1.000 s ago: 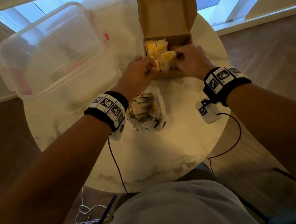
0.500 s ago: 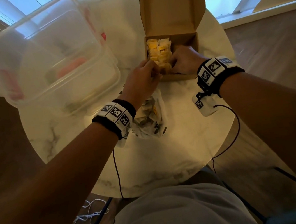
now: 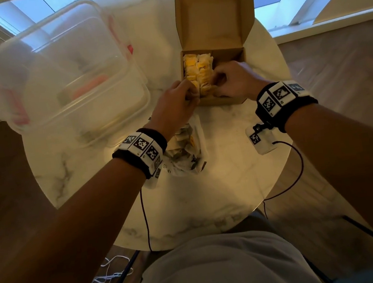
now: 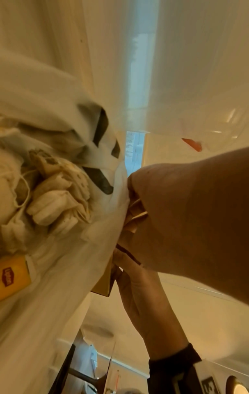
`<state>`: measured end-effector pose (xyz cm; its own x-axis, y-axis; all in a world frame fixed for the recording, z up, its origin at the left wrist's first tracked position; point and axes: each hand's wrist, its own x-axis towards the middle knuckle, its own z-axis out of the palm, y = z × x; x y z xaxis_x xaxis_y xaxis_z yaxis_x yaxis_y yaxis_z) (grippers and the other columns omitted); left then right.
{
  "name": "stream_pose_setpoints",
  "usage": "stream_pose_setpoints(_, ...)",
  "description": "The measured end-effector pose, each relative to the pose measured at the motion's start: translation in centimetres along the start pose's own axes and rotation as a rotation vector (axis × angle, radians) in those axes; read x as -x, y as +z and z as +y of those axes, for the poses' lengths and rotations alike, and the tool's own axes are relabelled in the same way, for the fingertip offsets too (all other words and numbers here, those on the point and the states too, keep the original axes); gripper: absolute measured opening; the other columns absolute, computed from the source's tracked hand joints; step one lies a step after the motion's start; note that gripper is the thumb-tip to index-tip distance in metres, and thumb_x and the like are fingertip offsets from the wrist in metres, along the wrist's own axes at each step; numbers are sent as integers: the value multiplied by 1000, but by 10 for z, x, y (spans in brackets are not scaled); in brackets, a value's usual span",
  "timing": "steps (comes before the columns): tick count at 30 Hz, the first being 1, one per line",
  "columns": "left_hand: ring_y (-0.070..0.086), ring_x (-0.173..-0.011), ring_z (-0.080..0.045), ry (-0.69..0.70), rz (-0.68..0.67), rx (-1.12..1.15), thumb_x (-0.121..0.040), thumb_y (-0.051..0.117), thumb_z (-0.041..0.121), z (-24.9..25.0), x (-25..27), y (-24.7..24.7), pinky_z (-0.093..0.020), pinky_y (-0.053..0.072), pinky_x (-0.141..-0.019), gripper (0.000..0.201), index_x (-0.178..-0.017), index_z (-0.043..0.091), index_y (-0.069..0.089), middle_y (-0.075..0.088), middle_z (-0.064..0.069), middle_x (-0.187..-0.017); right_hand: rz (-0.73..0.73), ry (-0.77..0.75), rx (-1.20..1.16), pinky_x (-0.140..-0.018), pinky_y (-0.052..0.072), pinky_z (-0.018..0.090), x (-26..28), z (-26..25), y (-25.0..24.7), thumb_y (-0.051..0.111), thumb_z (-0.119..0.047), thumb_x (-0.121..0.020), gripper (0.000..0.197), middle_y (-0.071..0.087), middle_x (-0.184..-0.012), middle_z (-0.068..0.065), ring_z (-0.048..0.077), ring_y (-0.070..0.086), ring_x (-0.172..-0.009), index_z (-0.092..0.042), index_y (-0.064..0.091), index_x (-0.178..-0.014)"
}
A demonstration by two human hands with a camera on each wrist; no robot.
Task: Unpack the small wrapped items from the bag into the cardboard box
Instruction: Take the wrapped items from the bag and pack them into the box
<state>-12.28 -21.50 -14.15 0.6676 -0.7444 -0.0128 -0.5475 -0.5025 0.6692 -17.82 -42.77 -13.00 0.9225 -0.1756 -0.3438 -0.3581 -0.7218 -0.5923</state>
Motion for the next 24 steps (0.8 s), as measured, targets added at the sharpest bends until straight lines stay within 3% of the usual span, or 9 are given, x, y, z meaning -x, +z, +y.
stream_pose_setpoints(3,55,-75,-8,19,15,13,-92,66,22,2,9,-7,-20,49,-71,18,-107,14,62,58,0,-99,71,12,-38,-84,56,31,6,-5,-4,77,-27,-82,24,71,-101,-3,13,66,-91,-23,72,-105)
stream_pose_setpoints(6,53,-76,2,47,43,21,-93,64,19,2,24,-18,-7,42,-70,15,-108,15,63,57,2,-99,121,1,-51,-86,56,34,12,-14,-6,75,-26,-82,19,71,-101,-3,14,66,-93,-27,71,-100)
stream_pose_setpoints(8,52,-79,6,34,39,25,-93,65,18,-2,37,-25,-5,41,-70,15,-107,17,62,56,4,-100,151,-24,-88,-84,54,26,19,-22,-6,74,-23,-84,17,71,-101,-4,12,66,-94,-24,72,-101)
stream_pose_setpoints(11,53,-79,0,-33,-2,23,-93,65,20,-10,60,-31,-5,43,-70,15,-107,21,62,57,5,-103,177,-77,-149,-74,44,2,36,-36,1,71,-18,-87,13,71,-97,-8,2,63,-85,-18,74,-100)
stream_pose_setpoints(13,54,-82,-6,-51,-36,12,-92,67,18,-16,77,-33,-7,41,-73,15,-106,19,64,58,5,-103,155,-108,-160,-70,40,-2,48,-45,13,70,-18,-88,10,70,-95,-9,-5,60,-78,-18,74,-98)
stream_pose_setpoints(16,58,-92,-16,-70,-149,-87,-89,67,16,-26,99,-27,-29,52,-80,20,-108,19,64,61,2,-105,37,-163,-145,-70,41,2,67,-54,39,68,-16,-91,9,68,-95,-9,-4,58,-81,-18,72,-98)
stream_pose_setpoints(18,58,-103,-24,-86,-216,-185,-86,68,19,-31,109,-21,-42,53,-87,31,-116,23,63,62,-2,-117,-35,-198,-105,-67,41,5,79,-59,58,69,-15,-90,8,68,-91,-7,3,59,-80,-15,73,-97)
stream_pose_setpoints(21,54,-118,-32,-96,-250,-332,-87,68,28,-35,118,-12,-50,48,-95,47,-132,28,55,58,-3,-134,-87,-220,-47,-71,44,10,93,-63,83,67,-15,-89,10,68,-90,-6,9,60,-81,-17,74,-96)
stream_pose_setpoints(24,56,-113,-32,-116,-195,-399,-89,62,26,-37,117,-11,-46,45,-92,37,-125,25,57,64,-2,-127,-116,-179,-33,-75,47,23,102,-63,98,66,-16,-89,12,72,-95,-2,11,61,-85,-17,75,-97)
